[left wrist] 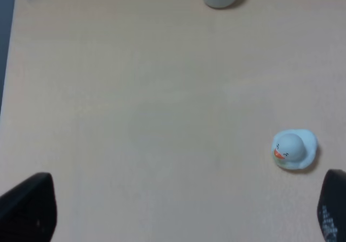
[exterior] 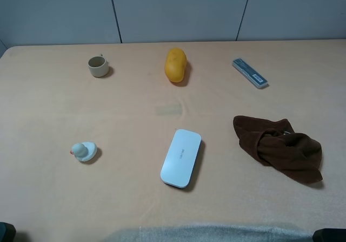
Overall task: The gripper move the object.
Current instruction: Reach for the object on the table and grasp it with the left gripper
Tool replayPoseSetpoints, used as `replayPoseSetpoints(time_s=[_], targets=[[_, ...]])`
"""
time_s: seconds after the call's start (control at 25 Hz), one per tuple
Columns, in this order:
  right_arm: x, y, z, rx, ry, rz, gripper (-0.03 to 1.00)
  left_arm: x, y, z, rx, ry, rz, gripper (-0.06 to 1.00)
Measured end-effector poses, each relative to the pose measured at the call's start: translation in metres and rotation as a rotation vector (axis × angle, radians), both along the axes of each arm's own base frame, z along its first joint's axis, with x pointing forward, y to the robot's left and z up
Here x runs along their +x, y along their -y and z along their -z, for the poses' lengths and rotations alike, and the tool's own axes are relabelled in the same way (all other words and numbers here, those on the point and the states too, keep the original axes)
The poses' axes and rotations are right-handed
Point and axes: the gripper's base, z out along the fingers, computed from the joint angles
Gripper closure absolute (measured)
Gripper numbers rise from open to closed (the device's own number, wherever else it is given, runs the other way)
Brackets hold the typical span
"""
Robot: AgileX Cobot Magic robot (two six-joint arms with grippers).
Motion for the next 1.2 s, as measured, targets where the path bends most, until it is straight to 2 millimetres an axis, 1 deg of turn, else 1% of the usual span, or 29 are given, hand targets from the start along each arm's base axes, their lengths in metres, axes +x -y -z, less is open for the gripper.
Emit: replayPoseSetpoints(time_s=[0.52,0.64,0.96,1.2], targets=[[0.0,0.0,0.0,0.0,0.0,0.0,0.28,0.0,0.0,0.0,0.0,0.0,0.0,-0.01],[0.0,0.0,0.0,0.0,0.0,0.0,0.28,0.003,0.0,-0.003,-0.002,-0.017,0.001,-0.01],[0.0,0.0,0.0,0.0,0.0,0.0,0.28,0.029,-0.001,-0.028,0.013,-0.136,0.014,0.0],[0.0,0.0,0.0,0.0,0.0,0.0,0.28,0.055,0.001,-0.037,0.009,-0.257,0.055,0.01]])
